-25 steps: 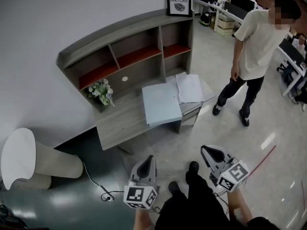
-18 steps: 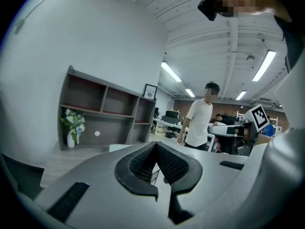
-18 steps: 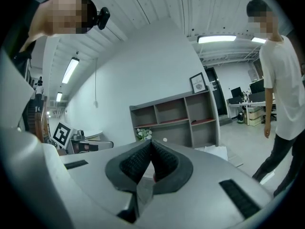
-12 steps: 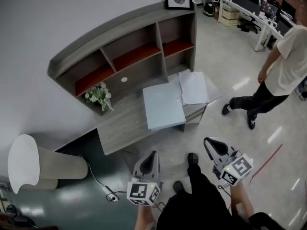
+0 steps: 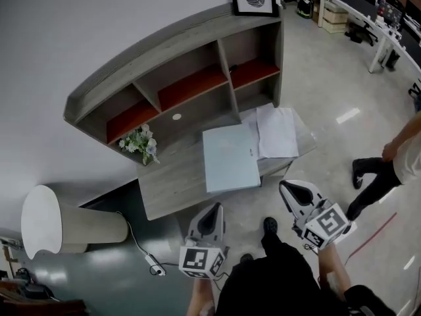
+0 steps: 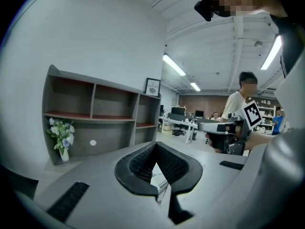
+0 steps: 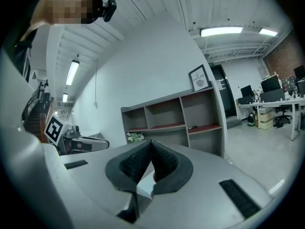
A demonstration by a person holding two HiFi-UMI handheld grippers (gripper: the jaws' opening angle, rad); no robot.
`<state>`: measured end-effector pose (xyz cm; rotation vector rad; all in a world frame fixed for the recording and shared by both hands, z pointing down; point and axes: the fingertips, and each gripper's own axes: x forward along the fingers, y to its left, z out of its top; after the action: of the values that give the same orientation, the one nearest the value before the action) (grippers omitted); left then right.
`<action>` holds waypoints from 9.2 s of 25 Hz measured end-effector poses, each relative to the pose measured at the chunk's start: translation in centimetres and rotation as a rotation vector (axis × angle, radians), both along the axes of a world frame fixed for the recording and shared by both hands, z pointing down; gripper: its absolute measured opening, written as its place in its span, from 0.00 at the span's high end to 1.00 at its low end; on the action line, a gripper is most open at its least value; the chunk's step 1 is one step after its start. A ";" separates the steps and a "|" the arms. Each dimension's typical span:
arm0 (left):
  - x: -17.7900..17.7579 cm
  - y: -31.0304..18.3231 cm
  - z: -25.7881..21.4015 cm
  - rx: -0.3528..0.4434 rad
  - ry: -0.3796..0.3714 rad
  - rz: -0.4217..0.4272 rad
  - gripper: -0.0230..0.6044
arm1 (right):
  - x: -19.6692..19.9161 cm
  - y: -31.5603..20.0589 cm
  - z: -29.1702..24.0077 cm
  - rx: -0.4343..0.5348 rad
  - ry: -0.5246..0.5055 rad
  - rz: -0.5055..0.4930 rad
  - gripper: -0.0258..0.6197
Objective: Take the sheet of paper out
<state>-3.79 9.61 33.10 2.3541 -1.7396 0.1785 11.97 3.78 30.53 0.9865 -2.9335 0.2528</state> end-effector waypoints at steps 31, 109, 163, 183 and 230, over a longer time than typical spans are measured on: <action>4.0 -9.3 7.0 -0.094 -0.157 0.011 0.94 | 0.5 -8.2 4.1 -0.056 0.028 -0.107 0.94; 8.3 -13.6 33.4 -0.316 -0.812 0.663 0.66 | 0.8 -8.3 12.3 -0.258 0.115 0.120 0.94; 4.3 -15.4 23.3 -0.247 0.145 0.332 0.93 | -2.2 -9.7 11.0 -0.248 0.093 0.066 0.94; -4.5 -12.9 13.9 -0.057 0.256 0.026 0.93 | -7.2 -9.4 9.5 -0.206 0.072 -0.040 0.94; -22.2 -5.9 14.5 -0.142 0.224 -0.027 0.94 | -29.1 -13.7 20.8 -0.317 0.346 -0.027 0.94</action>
<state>-25.98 3.73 47.65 2.1569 -1.5975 0.0306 -17.15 -9.94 51.37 0.8449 -2.4946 0.4753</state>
